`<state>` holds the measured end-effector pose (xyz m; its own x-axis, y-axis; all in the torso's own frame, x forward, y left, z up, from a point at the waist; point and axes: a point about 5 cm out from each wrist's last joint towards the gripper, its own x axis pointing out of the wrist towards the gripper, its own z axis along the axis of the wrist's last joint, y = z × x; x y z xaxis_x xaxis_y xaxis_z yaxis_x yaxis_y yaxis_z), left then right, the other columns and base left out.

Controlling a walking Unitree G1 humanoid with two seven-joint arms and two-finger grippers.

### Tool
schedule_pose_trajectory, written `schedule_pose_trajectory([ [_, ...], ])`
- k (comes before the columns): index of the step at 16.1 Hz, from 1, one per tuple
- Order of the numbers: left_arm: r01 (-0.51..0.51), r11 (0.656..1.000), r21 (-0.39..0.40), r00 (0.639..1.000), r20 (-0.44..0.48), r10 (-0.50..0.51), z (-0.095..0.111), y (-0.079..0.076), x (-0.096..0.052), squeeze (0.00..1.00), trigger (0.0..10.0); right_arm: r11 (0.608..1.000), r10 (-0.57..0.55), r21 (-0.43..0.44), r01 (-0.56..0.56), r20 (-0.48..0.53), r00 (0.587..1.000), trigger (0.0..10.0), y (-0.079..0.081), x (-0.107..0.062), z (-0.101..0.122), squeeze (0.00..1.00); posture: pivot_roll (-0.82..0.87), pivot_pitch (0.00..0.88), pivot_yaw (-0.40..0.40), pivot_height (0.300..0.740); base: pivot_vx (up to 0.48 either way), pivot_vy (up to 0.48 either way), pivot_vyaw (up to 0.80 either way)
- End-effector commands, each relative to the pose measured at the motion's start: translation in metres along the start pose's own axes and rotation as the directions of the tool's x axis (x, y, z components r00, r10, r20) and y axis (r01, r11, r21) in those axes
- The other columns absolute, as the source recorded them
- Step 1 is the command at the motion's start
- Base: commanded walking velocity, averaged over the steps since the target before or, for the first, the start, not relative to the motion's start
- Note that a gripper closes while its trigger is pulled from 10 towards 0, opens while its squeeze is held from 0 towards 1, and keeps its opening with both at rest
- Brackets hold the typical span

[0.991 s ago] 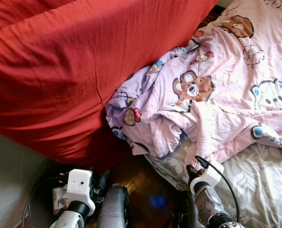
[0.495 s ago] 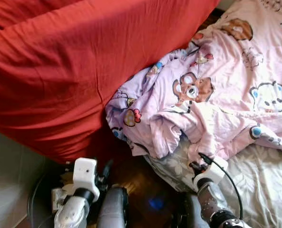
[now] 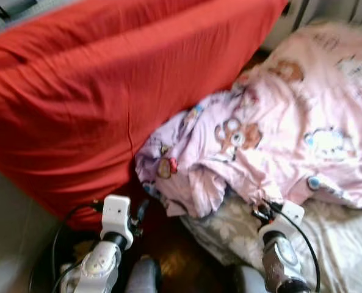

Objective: Clean up the room

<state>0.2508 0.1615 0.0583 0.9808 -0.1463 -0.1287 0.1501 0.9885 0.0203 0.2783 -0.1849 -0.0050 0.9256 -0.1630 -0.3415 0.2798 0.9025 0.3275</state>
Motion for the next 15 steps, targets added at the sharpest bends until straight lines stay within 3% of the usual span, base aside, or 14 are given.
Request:
schedule_pose_trajectory([
  [1,-0.047,0.999,0.0,0.998,-0.039,0.047,-0.013,0.009,-0.005,0.0,10.0,0.998,0.032,-0.055,-0.03,0.04,0.999,1.0,-0.002,-0.007,-0.001,0.0,0.04,0.038,0.032,0.647,0.0,0.0,0.0],
  [2,-0.057,0.998,-0.011,0.997,-0.054,0.056,-0.019,0.01,-0.005,0.0,10.0,0.997,0.024,-0.075,-0.02,0.046,0.999,10.0,-0.009,-0.01,-0.002,0.0,0.02,0.02,0.028,0.647,0.0,0.0,0.0],
  [6,-0.082,0.996,-0.046,0.994,-0.081,0.078,-0.031,0.01,-0.001,0.0,10.0,0.994,0.028,-0.107,-0.024,0.035,0.999,10.0,-0.016,-0.015,-0.006,0.0,0.0,0.0,0.024,0.647,0.0,0.0,0.0],
  [10,-0.091,0.994,-0.063,0.993,-0.081,0.086,-0.035,0.012,0.005,0.0,10.0,0.992,0.08,-0.107,-0.071,0.08,0.994,10.0,-0.001,-0.011,0.003,0.0,0.0,0.0,0.033,0.647,0.0,0.0,0.0],
  [15,-0.107,0.992,-0.065,0.988,-0.121,0.099,-0.048,0.02,0.002,0.0,10.0,0.992,0.061,-0.118,-0.053,0.065,0.996,10.0,0.001,-0.012,-0.002,0.0,-0.01,0.0,0.047,0.696,0.0,0.0,0.0],
])
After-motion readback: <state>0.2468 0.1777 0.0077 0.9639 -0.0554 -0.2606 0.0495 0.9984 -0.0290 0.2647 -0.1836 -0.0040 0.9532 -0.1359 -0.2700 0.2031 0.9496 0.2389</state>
